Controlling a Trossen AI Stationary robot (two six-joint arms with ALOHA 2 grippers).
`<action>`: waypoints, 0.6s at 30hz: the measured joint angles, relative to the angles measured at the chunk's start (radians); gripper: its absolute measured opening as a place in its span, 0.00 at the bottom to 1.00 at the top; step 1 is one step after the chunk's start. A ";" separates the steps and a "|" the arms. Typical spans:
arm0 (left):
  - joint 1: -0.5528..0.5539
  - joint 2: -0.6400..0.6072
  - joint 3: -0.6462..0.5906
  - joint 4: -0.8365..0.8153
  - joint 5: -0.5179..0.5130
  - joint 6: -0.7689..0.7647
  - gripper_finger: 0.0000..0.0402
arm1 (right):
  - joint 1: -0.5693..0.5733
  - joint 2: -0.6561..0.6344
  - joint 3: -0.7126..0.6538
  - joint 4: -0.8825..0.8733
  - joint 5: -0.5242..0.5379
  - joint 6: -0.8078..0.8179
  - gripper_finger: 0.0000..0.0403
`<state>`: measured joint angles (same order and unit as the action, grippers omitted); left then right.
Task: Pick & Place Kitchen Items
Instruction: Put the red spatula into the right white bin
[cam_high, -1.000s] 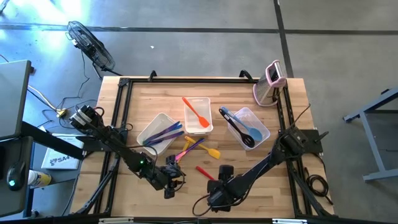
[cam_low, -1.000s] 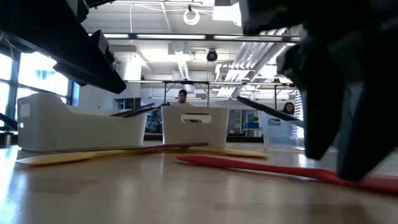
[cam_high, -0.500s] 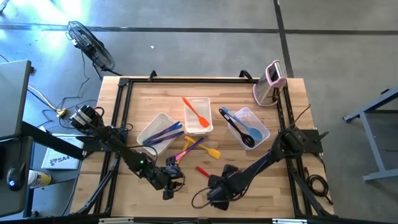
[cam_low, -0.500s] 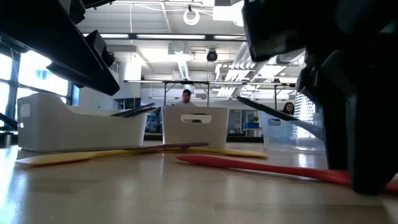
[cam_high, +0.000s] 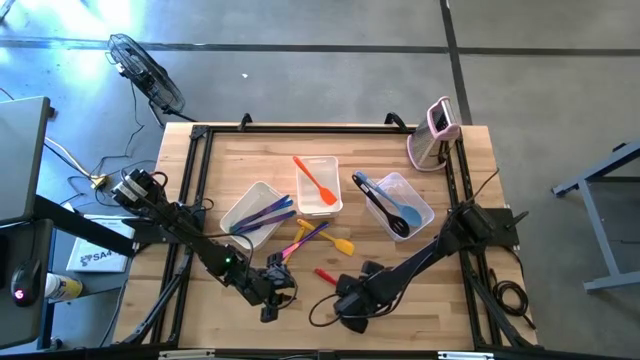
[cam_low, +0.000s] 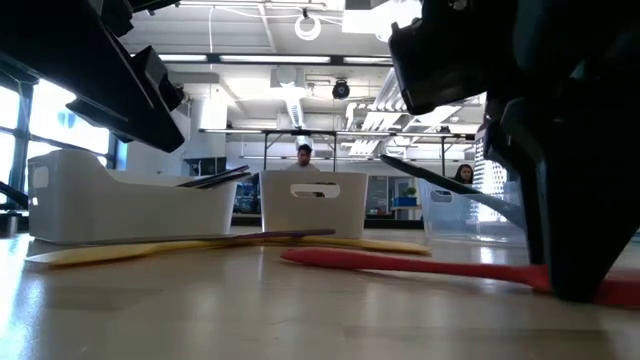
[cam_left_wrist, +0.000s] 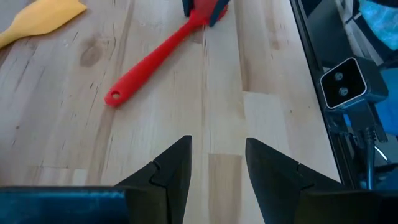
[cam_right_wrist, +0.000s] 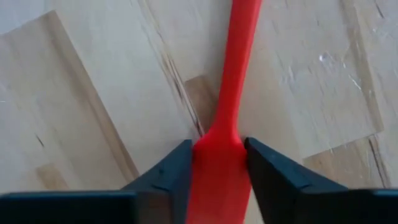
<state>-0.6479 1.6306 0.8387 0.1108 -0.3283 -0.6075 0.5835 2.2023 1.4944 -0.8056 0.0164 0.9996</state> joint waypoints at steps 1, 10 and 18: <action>0.000 0.000 0.000 0.001 0.000 -0.002 0.37 | -0.002 0.000 0.000 -0.001 -0.003 0.002 0.28; 0.000 0.000 0.000 0.002 0.000 -0.003 0.37 | -0.007 -0.001 0.000 0.002 -0.030 0.002 0.17; 0.000 0.000 0.000 0.014 0.000 -0.005 0.37 | -0.009 -0.003 -0.001 0.002 -0.022 -0.070 0.17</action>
<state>-0.6479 1.6306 0.8387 0.1244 -0.3286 -0.6126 0.5747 2.1992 1.4939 -0.8035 -0.0053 0.9293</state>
